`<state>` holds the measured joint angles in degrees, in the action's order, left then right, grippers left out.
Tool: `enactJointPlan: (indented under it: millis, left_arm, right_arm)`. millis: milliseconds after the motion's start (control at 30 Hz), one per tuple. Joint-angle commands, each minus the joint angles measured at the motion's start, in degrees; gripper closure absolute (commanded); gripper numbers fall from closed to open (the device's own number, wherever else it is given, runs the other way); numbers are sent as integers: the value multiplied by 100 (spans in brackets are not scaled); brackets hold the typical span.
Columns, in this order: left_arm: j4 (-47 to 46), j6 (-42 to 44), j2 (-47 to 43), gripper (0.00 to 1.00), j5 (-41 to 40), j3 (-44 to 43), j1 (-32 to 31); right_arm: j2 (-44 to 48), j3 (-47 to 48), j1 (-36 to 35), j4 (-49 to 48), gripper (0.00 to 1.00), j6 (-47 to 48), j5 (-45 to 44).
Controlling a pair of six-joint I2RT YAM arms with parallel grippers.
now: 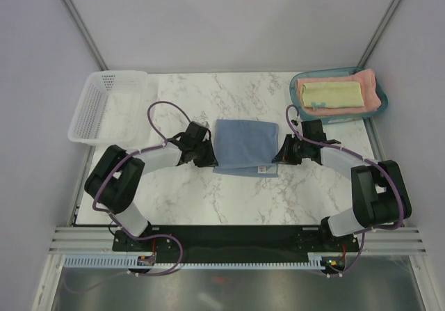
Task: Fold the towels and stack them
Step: Fold the towel
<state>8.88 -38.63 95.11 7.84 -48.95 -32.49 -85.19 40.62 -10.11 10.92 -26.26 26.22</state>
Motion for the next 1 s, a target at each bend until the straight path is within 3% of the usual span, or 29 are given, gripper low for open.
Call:
enactJointPlan:
  millis: [0, 167, 333, 367, 500, 800, 967]
  left_arm:
    - [-54, -171, 95, 79, -36, -203, -20]
    - [-45, -162, 131, 82, 7, -273, -20]
    - [-1, -145, 218, 77, 43, -335, -29]
    - [-9, -145, 210, 78, 60, -335, -29]
    - [104, -92, 227, 98, 95, -396, -29]
    - [693, 189, -282, 98, -28, -756, -29]
    - [843, 330, -257, 98, 112, -739, -29]
  right_arm:
    - [37, -45, 18, -160, 93, 60, 24]
    - [37, -28, 9, -169, 92, 77, 15]
    - [29, -19, 9, -169, 93, 77, 15]
    - [29, -19, 18, -169, 93, 69, 24]
    - [37, 16, 9, -151, 92, 51, 24]
    - [318, 385, 9, 437, 92, -11, -214]
    - [485, 263, 18, 613, 71, -11, -231]
